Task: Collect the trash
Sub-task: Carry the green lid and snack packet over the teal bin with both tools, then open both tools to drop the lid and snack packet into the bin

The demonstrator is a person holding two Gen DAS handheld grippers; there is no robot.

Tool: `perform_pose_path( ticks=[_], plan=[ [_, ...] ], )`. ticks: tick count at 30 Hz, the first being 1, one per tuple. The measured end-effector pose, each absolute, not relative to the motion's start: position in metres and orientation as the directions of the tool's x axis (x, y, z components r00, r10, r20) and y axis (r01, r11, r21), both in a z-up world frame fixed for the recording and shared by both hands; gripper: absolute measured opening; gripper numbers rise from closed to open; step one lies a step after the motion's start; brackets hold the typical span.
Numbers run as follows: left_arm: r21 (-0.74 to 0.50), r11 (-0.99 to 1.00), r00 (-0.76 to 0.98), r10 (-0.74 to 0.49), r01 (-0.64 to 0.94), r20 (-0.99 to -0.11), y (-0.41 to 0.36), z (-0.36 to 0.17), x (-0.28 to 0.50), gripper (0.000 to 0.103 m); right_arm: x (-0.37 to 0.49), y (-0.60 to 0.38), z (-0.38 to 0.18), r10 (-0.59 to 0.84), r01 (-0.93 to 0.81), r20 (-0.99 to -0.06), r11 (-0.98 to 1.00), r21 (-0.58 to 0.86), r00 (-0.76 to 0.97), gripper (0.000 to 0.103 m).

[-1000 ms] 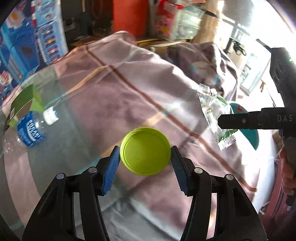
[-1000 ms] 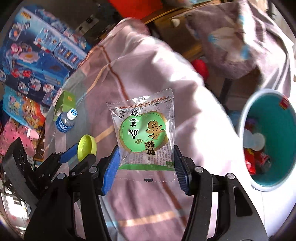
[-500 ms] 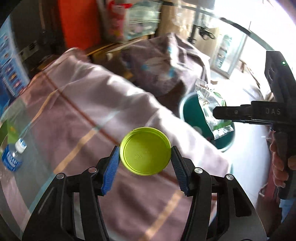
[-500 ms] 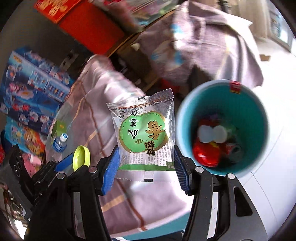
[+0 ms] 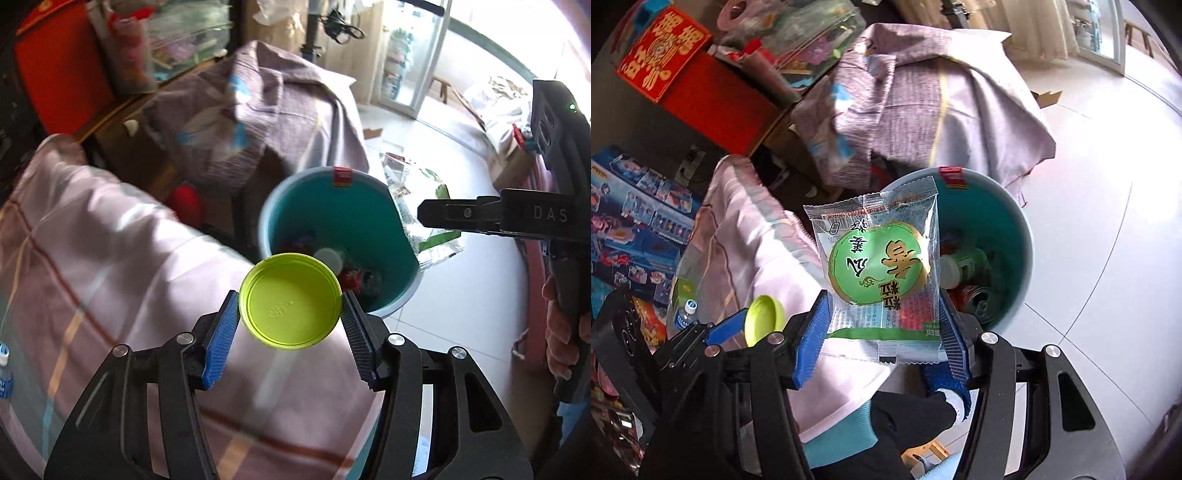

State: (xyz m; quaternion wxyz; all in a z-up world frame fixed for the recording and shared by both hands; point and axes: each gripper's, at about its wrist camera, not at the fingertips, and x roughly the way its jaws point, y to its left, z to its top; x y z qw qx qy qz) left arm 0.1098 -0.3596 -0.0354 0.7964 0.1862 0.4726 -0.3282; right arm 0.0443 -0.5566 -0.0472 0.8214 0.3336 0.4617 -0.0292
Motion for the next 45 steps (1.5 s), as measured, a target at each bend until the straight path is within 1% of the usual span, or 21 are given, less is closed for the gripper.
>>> perform_pose_path(
  ticks=[8,17,20,22,23,25,28,33,38,45],
  plan=[
    [-0.015,0.684,0.301,-0.34,0.729,-0.891,-0.391,-0.051,0.116,0.057,0.049,-0.573,-0.063,0.259,0.384,-0.788,0.762,0.522,0.559,0.055],
    [-0.044,0.655,0.228,-0.324,0.755,-0.918,-0.421,-0.076,0.123,0.058,0.047,-0.585,-0.077,0.246,0.425,-0.806,0.747,0.511,0.538,0.055],
    [-0.047,0.658,0.217,-0.315,0.752,-0.924,-0.423,-0.081,0.124,0.067,0.049,-0.586,-0.081,0.244,0.434,-0.812,0.745,0.507,0.529,0.055],
    [-0.042,0.665,0.226,-0.312,0.745,-0.923,-0.42,-0.081,0.125,0.077,0.05,-0.584,-0.082,0.245,0.435,-0.816,0.747,0.503,0.523,0.055],
    [-0.036,0.67,0.235,-0.31,0.742,-0.921,-0.419,-0.08,0.126,0.08,0.051,-0.584,-0.083,0.246,0.434,-0.817,0.748,0.502,0.521,0.055],
    [-0.033,0.684,0.248,-0.309,0.729,-0.918,-0.412,-0.078,0.128,0.088,0.053,-0.581,-0.084,0.248,0.433,-0.821,0.751,0.499,0.515,0.055],
    [-0.049,0.705,0.25,-0.315,0.708,-0.916,-0.402,-0.075,0.132,0.093,0.057,-0.576,-0.084,0.248,0.427,-0.826,0.76,0.49,0.507,0.055],
    [-0.076,0.731,0.246,-0.323,0.679,-0.914,-0.385,-0.072,0.134,0.096,0.066,-0.562,-0.081,0.245,0.405,-0.834,0.784,0.47,0.494,0.056],
    [-0.085,0.741,0.244,-0.325,0.666,-0.914,-0.372,-0.073,0.133,0.096,0.072,-0.547,-0.074,0.226,0.38,-0.844,0.815,0.437,0.486,0.073],
    [-0.102,0.746,0.248,-0.342,0.658,-0.906,-0.355,-0.069,0.132,0.096,0.073,-0.538,-0.07,0.208,0.4,-0.861,0.818,0.413,0.464,0.076]
  ],
)
